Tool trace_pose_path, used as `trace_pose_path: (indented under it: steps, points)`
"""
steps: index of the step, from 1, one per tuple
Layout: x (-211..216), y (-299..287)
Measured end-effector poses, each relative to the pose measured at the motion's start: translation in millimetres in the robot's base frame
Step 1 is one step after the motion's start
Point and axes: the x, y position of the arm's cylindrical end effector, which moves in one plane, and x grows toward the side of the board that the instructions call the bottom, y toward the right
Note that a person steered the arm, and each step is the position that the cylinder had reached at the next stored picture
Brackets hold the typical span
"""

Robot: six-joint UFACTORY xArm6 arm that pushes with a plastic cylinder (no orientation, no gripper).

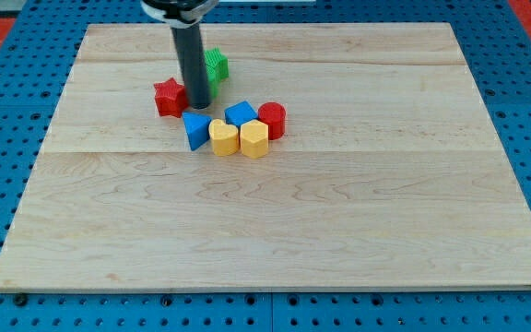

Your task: Make a triangle with the red blocks blue blocks and the yellow blocks

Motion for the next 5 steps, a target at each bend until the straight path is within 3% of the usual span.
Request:
trace_pose_path:
  steps: [1, 2, 3, 5]
  points:
    - [-8.8, -7.1]
    - [-49.8, -9.3]
    - [-66.3, 16.3]
    - [38.0, 188.4]
